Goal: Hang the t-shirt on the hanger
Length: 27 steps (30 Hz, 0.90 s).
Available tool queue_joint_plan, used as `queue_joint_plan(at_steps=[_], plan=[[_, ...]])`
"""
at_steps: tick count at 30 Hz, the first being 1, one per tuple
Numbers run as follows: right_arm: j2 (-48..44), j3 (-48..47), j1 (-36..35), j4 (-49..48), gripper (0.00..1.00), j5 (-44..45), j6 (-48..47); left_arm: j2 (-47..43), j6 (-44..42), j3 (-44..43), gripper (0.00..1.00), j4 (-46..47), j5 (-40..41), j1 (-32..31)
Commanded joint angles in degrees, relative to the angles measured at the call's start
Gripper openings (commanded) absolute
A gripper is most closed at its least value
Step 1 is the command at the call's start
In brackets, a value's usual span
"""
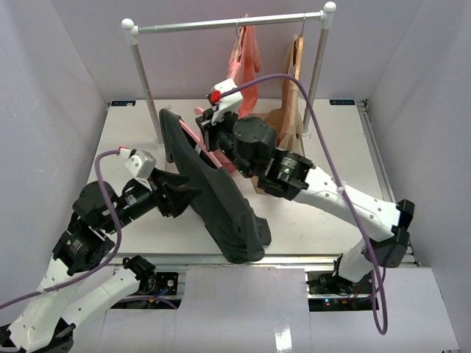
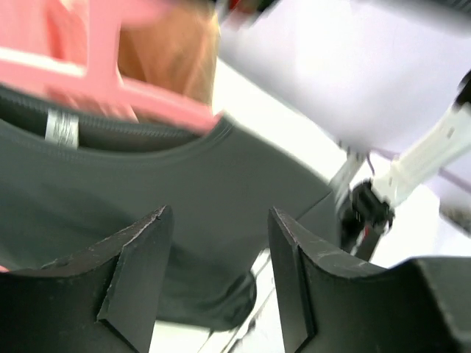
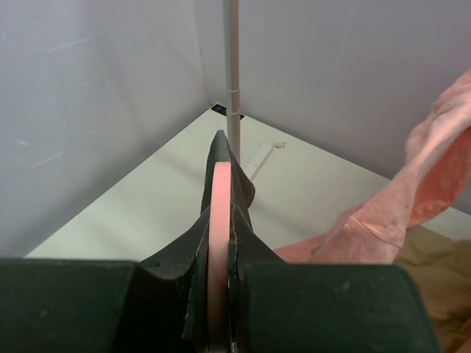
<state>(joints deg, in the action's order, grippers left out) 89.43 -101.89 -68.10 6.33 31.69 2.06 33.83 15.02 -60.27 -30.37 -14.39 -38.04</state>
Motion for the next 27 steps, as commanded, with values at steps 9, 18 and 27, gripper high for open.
queue_joint_plan(at_steps=[9, 18, 27], plan=[[20.6, -16.2, -8.5, -35.7, 0.08, 32.3, -19.0, -7.3, 2.3, 3.6, 0.66, -2.7, 14.3, -0.1], [29.5, -24.7, -10.3, -44.5, 0.08, 36.5, -25.7, -8.7, 0.5, 6.9, 0.63, -5.2, 22.9, -0.1], [28.2, -22.3, -10.3, -45.3, 0.08, 37.0, -22.8, -9.4, -0.4, 10.4, 0.61, -5.5, 25.7, -0.1]])
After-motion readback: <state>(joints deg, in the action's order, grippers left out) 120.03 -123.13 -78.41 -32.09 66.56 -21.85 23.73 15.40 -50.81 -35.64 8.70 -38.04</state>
